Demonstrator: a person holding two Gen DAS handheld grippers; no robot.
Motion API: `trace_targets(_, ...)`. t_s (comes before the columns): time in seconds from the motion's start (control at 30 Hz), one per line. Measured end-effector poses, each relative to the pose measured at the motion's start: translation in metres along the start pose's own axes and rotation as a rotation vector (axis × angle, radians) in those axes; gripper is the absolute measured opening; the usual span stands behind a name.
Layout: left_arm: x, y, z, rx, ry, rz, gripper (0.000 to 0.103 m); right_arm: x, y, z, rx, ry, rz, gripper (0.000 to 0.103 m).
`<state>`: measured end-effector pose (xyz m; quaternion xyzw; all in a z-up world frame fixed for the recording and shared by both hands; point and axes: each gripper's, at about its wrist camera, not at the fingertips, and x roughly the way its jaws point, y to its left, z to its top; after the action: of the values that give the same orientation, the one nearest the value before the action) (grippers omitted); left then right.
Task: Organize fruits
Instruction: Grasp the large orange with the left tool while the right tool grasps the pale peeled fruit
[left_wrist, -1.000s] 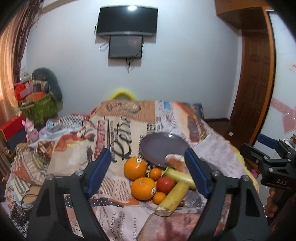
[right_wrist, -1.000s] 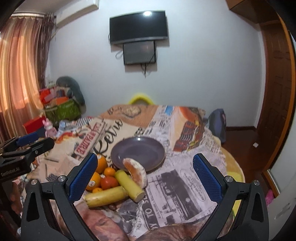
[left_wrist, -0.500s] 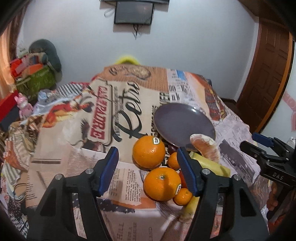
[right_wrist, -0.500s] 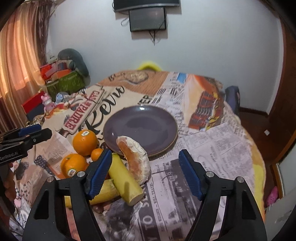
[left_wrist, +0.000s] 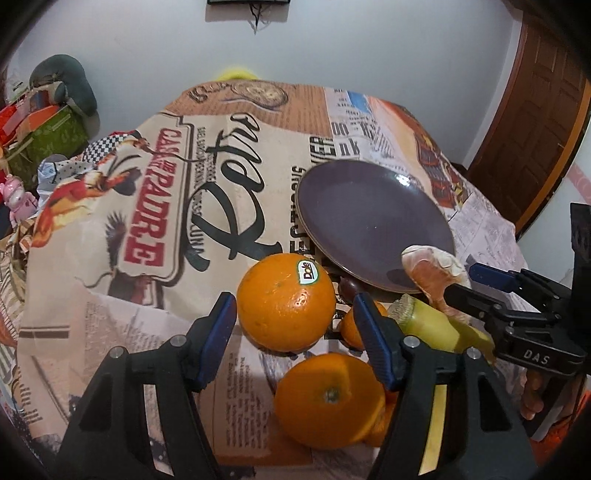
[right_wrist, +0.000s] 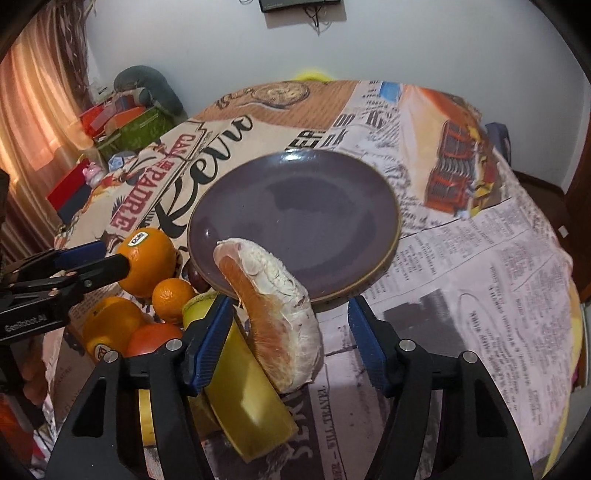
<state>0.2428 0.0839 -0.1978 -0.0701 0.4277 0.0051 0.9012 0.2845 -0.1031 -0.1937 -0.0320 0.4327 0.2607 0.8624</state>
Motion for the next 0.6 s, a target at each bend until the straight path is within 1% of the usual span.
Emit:
trace_targets(0.1,0.009,0.0,0.002,-0.003,0.011,0.0,0.066,0.004,-0.001,0.0,-0.005,0.014,0.002,0.061)
trace_targets(0.13,0.012,0.0,0.003,-0.001,0.008,0.011,0.066,0.007,-0.002,0.001,-0.006,0.018,0.001,0.061)
trace_targets(0.17,0.013,0.0,0.004,0.0,0.008,0.014,0.066,0.009,-0.003,0.002,-0.001,0.024,0.005,0.059)
trace_targets(0.2,0.015,0.0,0.005,0.001,0.008,0.018,0.066,0.012,-0.004,0.002,0.004,0.029,0.011,0.056)
trace_targets(0.3,0.019,0.002,0.006,-0.004,0.01,0.022,0.066,0.019,-0.007,0.003,0.021,0.054,0.038,0.052)
trace_targets(0.47,0.027,0.009,0.006,-0.043,0.029,-0.008,0.068,0.02,-0.011,0.001,0.042,0.056,0.069,0.051)
trace_targets(0.53,0.029,0.008,0.006,-0.042,0.028,-0.008,0.068,0.02,-0.011,0.0,0.046,0.056,0.077,0.049)
trace_targets(0.6,0.029,0.006,0.005,-0.035,0.019,0.0,0.068,0.018,-0.01,-0.001,0.047,0.053,0.077,0.042)
